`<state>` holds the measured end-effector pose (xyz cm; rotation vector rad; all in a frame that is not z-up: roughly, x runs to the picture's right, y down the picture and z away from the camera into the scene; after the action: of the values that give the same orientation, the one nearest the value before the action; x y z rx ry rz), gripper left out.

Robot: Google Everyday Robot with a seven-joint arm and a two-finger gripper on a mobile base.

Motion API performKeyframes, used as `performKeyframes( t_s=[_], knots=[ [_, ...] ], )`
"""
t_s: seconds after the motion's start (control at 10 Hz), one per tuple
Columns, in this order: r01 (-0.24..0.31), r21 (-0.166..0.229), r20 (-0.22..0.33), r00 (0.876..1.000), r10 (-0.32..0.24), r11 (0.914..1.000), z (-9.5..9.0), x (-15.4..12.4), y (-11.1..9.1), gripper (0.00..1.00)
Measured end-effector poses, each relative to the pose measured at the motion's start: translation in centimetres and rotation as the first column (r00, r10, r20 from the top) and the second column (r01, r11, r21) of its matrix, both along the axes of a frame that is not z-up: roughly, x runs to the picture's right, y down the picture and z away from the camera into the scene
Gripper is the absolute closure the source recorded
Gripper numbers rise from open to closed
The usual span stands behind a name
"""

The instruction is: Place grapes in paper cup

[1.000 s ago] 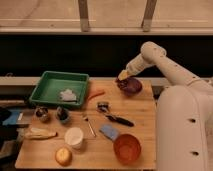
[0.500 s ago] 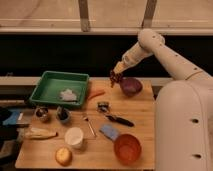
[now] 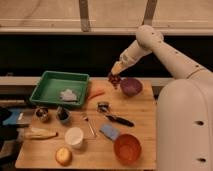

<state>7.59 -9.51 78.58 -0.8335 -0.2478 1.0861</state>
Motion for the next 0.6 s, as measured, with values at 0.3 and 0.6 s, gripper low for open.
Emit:
performKeyframes(
  t_s=[0.3, 0.6],
  knots=[
    [0.02, -0.04, 0.062, 0.998, -0.017, 0.999, -2.8, -1.5, 2.2, 1.0],
    [0.109, -0.062, 0.105, 0.989, -0.102, 0.9921, -5.4, -3.4, 4.3, 1.0]
  ],
)
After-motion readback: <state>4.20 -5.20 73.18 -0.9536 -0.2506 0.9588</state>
